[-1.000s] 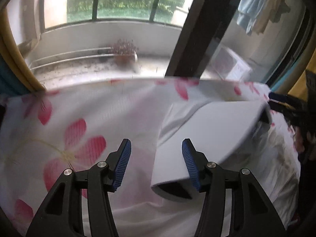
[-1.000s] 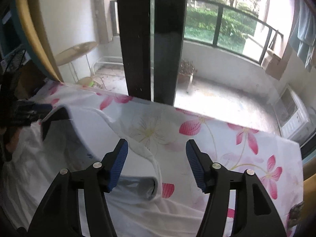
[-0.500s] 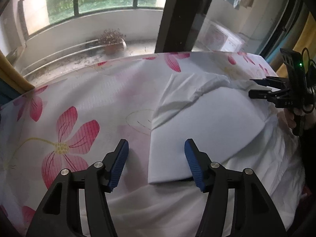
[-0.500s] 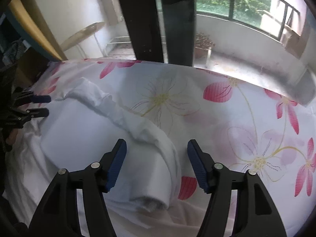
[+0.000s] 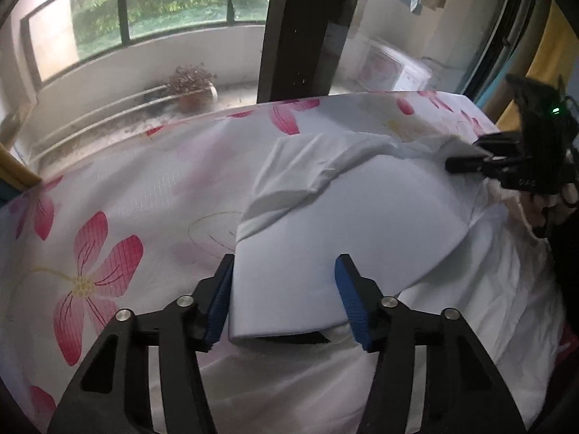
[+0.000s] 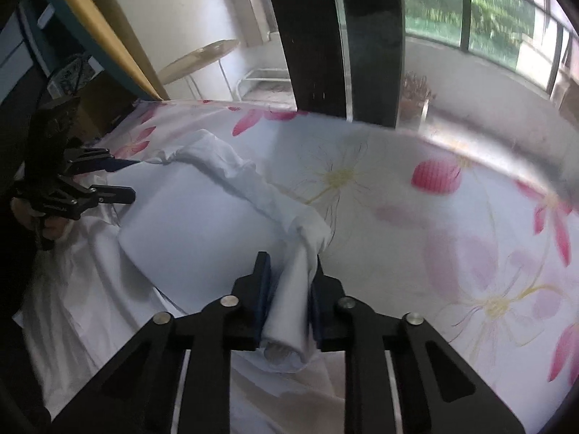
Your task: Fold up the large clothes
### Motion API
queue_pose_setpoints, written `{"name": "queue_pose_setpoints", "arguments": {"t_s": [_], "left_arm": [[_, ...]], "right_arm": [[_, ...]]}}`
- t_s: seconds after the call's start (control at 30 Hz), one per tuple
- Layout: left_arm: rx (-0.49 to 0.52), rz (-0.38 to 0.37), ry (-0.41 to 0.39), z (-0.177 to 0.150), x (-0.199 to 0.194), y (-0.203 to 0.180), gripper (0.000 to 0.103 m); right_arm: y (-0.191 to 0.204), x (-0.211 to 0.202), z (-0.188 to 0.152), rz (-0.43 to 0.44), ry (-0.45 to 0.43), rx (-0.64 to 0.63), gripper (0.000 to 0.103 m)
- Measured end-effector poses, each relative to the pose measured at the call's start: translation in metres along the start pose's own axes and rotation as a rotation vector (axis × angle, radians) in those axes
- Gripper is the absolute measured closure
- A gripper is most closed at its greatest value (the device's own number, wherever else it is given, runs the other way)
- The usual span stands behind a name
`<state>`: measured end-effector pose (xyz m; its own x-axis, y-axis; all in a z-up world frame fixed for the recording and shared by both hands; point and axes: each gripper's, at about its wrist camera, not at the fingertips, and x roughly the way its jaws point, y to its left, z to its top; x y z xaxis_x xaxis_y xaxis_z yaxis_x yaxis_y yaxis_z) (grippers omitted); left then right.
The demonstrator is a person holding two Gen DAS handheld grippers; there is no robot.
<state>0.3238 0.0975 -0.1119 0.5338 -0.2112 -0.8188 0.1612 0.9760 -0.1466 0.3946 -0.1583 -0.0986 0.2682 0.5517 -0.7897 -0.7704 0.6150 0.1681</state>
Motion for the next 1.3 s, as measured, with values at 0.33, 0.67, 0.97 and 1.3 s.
{"name": "queue_pose_setpoints", "arguments": {"t_s": [0.33,0.67,0.97,1.3], "left_arm": [[0.241,0.276,-0.264,0.003,-0.036,-0.046,0.09],[0.294,0.312,-0.324,-0.028,-0.044,-0.057,0.09],[0.168,0.162,-0.313,-0.035,-0.058,-0.044,0.089],[0.145,-0.007,-0.223,-0.047,-0.061,-0.043,0.088]], "right_arm": [[0.032,-0.032,0.009,-0.237,-0.159,-0.243,0.089],[0.036,-0.034,-0.025,-0.315,-0.137,-0.28,0.073],[0.052,-0.05,-0.048,-0.348,-0.185,-0.317,0.075],[0.072,-0.053,-0.067,-0.435,-0.202,-0.398,0.089]]}}
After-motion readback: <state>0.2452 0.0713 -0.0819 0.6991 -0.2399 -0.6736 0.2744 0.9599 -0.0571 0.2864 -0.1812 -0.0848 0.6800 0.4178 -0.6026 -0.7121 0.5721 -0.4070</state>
